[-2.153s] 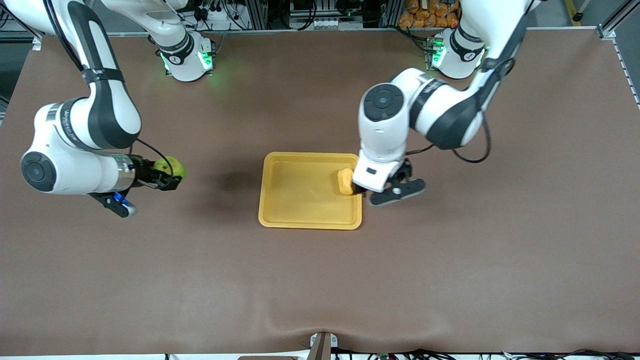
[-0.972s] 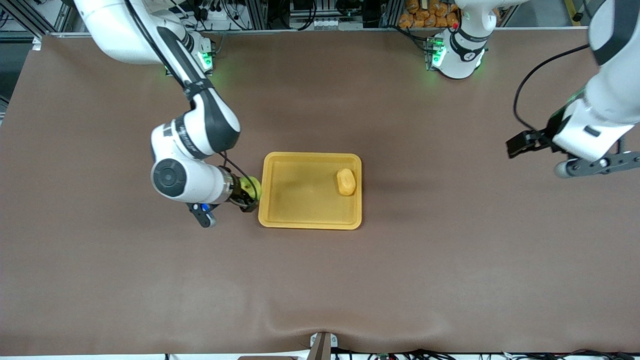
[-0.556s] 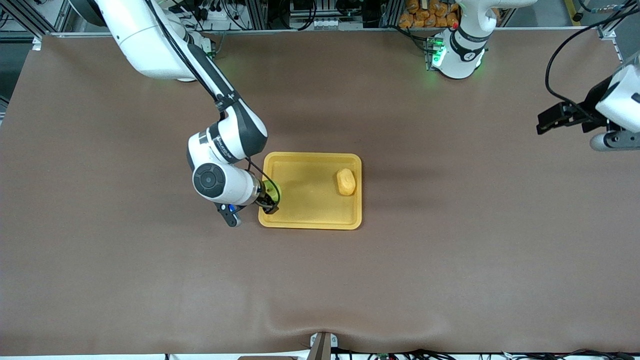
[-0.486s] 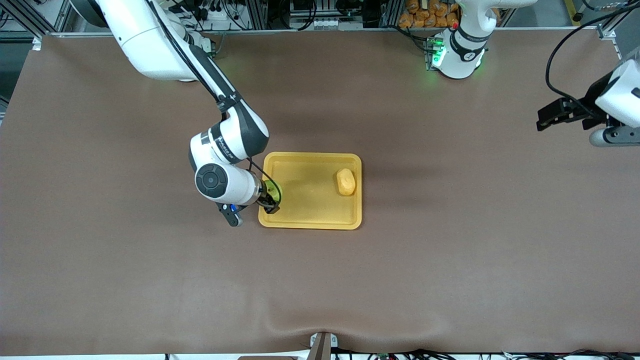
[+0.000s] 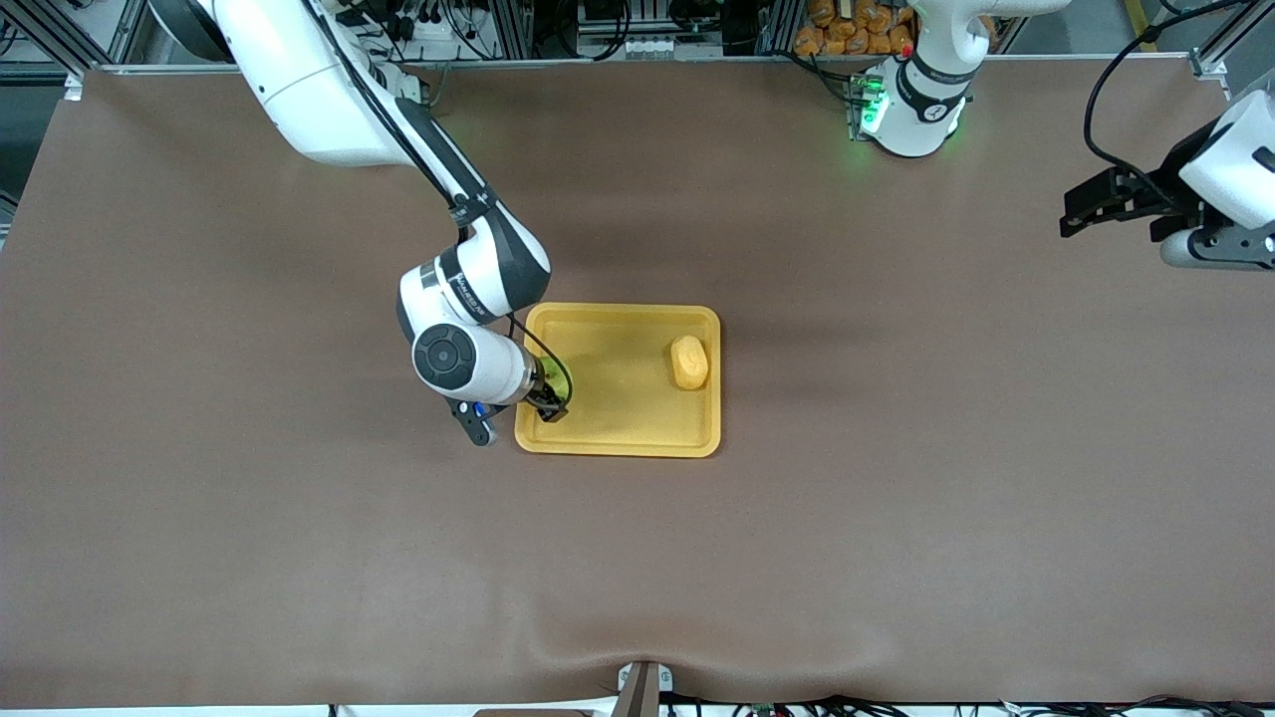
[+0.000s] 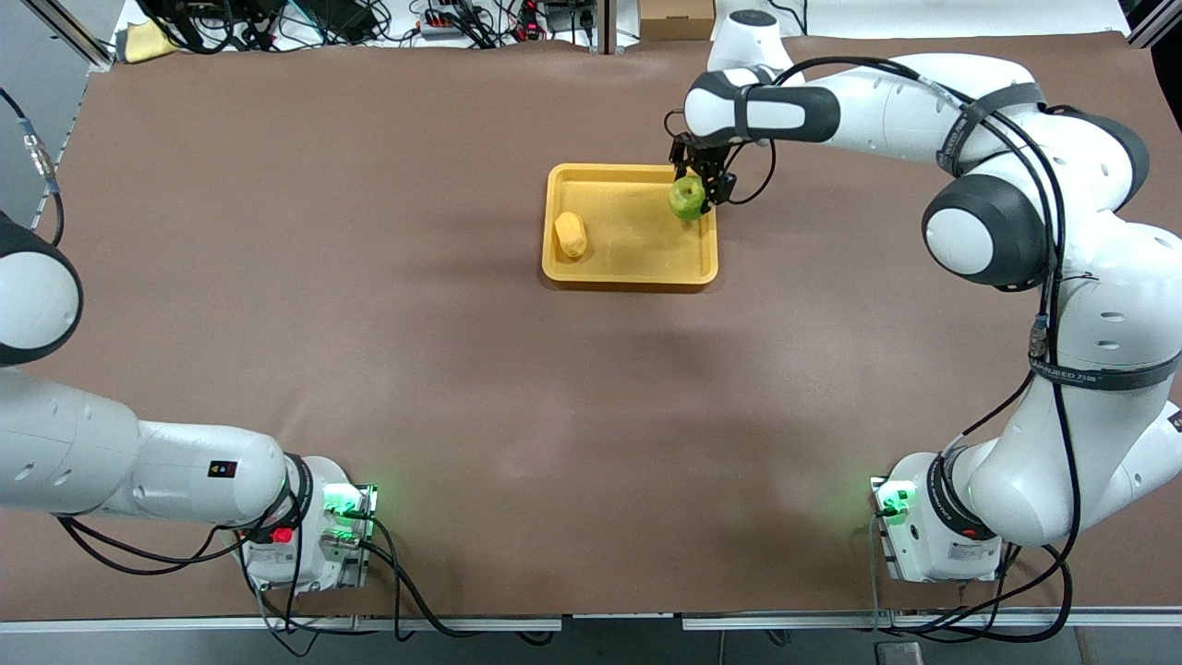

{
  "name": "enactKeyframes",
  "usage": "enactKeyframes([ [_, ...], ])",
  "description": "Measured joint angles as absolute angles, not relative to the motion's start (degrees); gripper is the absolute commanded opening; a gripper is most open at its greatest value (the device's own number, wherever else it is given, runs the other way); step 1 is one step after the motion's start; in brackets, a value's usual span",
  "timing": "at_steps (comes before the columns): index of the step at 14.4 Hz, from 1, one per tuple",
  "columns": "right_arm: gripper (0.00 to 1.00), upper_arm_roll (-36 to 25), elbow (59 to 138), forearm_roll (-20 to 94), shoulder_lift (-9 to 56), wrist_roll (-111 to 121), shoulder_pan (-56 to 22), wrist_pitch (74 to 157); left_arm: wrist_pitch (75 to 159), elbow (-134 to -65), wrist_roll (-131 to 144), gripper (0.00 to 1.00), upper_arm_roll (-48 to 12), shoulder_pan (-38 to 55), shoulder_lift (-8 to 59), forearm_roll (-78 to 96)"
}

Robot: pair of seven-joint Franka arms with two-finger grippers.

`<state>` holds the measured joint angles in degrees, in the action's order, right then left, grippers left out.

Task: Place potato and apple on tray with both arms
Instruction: 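Carry the green apple onto the tray while the left gripper withdraws, then open the right gripper to release the apple on the tray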

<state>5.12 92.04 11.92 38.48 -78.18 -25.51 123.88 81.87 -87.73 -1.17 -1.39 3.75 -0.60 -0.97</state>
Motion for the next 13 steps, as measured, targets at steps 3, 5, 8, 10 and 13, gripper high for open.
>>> enactKeyframes([
  [3,0.00,5.1,93.2,11.9,39.3,-78.2,-26.0,125.7,81.4,-87.7,-2.4,1.00,-1.4,3.8,-1.0,-3.0],
  [5,0.51,5.1,93.5,11.8,39.5,-78.2,-26.1,125.8,82.6,-87.8,-2.4,1.00,-1.9,3.9,-1.0,-4.2],
  [8,1.00,4.9,93.7,11.8,39.5,-78.3,-26.1,125.8,85.3,-87.8,-2.4,1.00,-2.0,4.2,-0.6,-5.0],
  [10,1.00,4.7,93.5,11.7,39.5,-78.3,-26.1,125.8,86.0,-87.8,-2.4,1.00,-2.0,4.5,-0.5,-5.0],
  [13,1.00,4.5,91.8,11.7,39.4,-78.3,-25.8,123.7,86.3,-87.9,-2.4,1.00,-2.0,4.4,-0.4,-5.0],
])
